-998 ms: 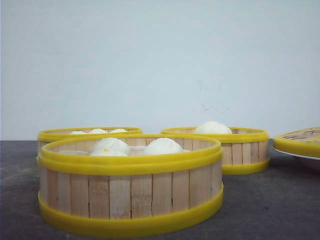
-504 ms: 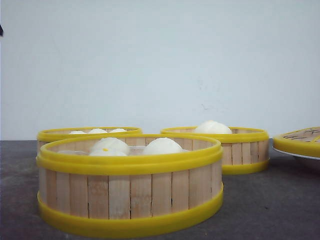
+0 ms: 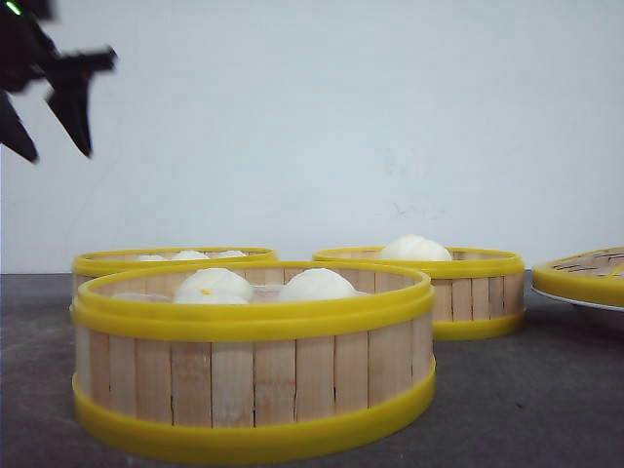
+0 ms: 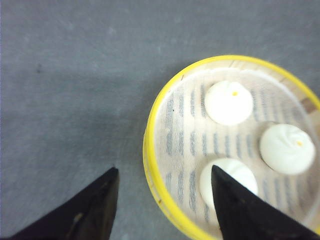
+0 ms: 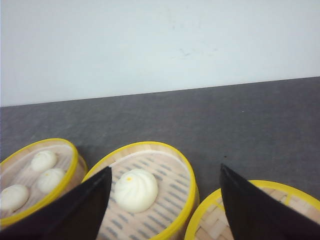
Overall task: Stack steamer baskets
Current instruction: 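Reach the left gripper to the three-bun basket's rim and grasp it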
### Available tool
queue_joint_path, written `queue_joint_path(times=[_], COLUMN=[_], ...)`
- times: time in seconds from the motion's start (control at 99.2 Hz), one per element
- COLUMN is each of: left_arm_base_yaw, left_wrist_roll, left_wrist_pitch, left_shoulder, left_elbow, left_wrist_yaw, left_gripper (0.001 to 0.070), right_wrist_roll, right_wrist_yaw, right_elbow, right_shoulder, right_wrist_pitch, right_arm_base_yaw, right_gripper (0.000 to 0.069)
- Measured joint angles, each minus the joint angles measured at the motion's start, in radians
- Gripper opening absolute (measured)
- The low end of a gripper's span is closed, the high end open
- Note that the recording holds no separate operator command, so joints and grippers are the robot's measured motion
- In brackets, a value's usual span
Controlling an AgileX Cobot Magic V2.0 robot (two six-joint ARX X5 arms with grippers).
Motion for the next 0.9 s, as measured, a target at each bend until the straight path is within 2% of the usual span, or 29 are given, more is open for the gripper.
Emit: queue_joint_path(times=[0.212, 0.494, 0.716, 0.817, 0.897], left_arm_base_yaw=[0.005, 0.013, 0.021, 0.024, 0.026], left_wrist_roll=[0.000, 0.000, 0.000, 0.000, -0.001], left_wrist_pitch=[-0.047, -0.071, -0.061, -0.060, -0.058], left_shoulder=[0.218, 0.352, 0.365, 0.366, 0.369], left_elbow=[0.145, 0.156, 0.156, 0.156, 0.156], left_wrist_yaw=[-0.019, -0.019, -0.020, -0.019, -0.017], left_gripper=[0.0349, 0.0341, 0.0218, 0.0140, 0.0114], right_wrist_roll=[0.000, -0.003, -0.003, -0.003, -0.003], right_wrist_yaw=[0.000, 0.000, 0.000, 0.000, 0.000], right_elbow=[0.000, 0.000, 0.000, 0.000, 0.000], right_shoulder=[0.003, 0.005, 0.005, 0.006, 0.008], right_wrist_pitch=[-0.001, -0.003, -0.003, -0.003, -0.003], right_arm_base_yaw=[0.020, 0.031, 0.031, 0.031, 0.031], right_gripper=[0.0425, 0.0425, 0.0425, 0.0425, 0.0425])
